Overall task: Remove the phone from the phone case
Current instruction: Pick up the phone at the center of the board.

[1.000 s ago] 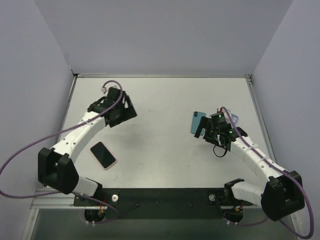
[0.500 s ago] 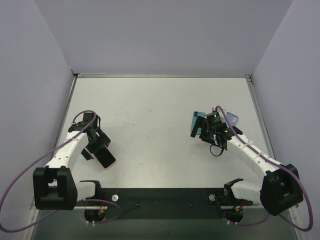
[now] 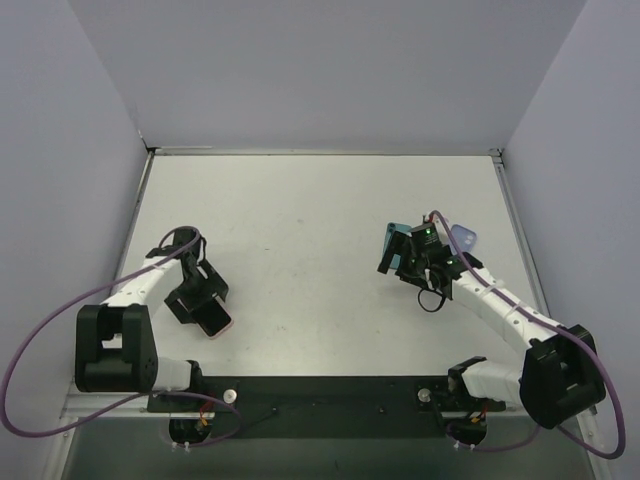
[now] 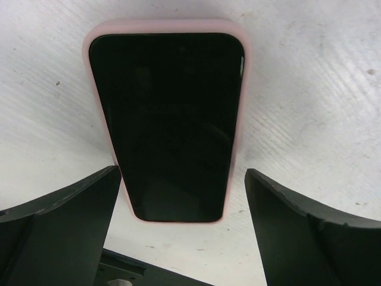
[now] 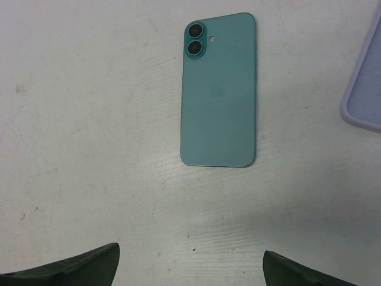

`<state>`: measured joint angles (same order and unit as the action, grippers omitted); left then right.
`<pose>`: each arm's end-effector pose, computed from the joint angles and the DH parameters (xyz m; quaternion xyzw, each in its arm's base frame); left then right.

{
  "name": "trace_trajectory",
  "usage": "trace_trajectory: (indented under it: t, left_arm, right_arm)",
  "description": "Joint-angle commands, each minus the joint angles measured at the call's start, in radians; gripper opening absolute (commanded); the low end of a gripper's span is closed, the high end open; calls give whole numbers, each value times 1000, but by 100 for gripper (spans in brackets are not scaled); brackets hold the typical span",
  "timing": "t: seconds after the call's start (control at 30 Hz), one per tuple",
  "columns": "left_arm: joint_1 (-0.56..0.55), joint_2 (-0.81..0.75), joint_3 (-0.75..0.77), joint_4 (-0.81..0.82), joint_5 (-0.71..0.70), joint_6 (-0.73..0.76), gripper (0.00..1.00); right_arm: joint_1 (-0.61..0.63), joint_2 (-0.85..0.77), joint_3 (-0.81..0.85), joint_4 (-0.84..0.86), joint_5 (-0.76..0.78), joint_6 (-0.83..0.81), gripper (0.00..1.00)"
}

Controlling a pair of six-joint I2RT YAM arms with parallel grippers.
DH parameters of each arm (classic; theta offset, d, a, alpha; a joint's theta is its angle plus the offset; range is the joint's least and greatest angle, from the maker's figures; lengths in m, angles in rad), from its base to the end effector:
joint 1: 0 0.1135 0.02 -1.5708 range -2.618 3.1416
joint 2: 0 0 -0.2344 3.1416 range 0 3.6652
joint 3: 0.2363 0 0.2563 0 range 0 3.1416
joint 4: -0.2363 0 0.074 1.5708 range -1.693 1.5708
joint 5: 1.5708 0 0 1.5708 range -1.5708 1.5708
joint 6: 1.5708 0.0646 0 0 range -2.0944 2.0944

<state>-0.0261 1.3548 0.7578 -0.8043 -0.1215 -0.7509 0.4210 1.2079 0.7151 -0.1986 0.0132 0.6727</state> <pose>0.2330 0.0017 0.1159 -0.3574 0.9282 0.0240 0.1011 0.2664 0.1183 0.1792 0.1164 0.8973 0.2162 0.3667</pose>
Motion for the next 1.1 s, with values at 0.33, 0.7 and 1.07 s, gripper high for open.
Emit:
trace_trajectory:
  t: [0.33,0.7,1.07]
  left_arm:
    - [2,144,-12,88,-30,-42,96]
    - [2,61,-28,86,-20,-24,92]
    - [0,4,-35,70,-6,-25,0]
  right_arm:
    - [13,12,10,7,-7,14,99]
    - [18,7,0,7,-7,28,99]
    - [25,2,-5,5,-7,36,99]
